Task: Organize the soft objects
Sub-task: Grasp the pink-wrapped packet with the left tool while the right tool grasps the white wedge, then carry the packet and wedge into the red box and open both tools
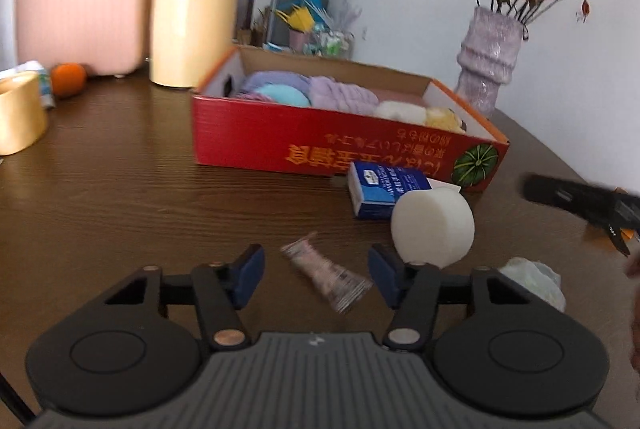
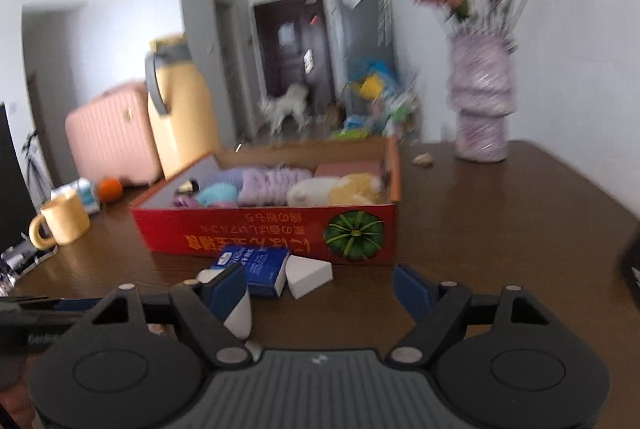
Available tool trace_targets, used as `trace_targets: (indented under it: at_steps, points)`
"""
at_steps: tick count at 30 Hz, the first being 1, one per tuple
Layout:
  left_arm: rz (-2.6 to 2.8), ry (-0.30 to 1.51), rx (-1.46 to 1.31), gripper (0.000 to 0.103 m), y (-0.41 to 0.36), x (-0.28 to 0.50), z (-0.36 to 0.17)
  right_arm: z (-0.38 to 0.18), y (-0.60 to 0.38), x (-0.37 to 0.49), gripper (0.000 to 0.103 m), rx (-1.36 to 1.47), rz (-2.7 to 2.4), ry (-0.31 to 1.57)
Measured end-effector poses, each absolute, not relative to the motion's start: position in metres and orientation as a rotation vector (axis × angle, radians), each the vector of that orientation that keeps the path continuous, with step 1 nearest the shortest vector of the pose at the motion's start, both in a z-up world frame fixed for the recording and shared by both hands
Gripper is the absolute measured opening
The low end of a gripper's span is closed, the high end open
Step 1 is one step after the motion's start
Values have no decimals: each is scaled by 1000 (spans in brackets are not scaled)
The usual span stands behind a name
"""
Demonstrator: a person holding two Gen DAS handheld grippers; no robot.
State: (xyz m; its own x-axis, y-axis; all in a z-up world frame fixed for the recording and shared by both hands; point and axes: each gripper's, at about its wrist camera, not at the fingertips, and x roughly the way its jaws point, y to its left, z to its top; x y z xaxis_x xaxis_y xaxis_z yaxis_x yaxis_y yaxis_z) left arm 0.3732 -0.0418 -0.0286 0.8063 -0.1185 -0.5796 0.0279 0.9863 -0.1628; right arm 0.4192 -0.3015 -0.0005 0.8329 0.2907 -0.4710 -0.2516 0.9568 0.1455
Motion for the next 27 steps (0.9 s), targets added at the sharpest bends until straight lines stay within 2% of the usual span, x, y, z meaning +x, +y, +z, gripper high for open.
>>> trace_targets:
  at_steps: [5, 8, 11, 13, 15, 27]
  points:
    - [-139, 687, -126, 27, -53, 401, -41, -24, -283, 483, 65, 75, 349, 639]
    - [-153, 712, -108, 16, -56, 407, -48, -38, -270, 502, 55, 34, 358, 677]
    - [-155, 699, -85, 15, -56, 406, -49, -45, -269, 508, 53, 54, 378, 675]
    - [-164, 695, -85, 14, -56, 406, -50, -46, -273, 508, 39, 80, 403, 675]
    - [-165, 690, -67, 13, -58, 405, -50, -47, -276, 509, 33, 84, 399, 673]
    - [-185, 677, -71, 13, -60, 402, -44, -53, -275, 513, 36, 105, 403, 675]
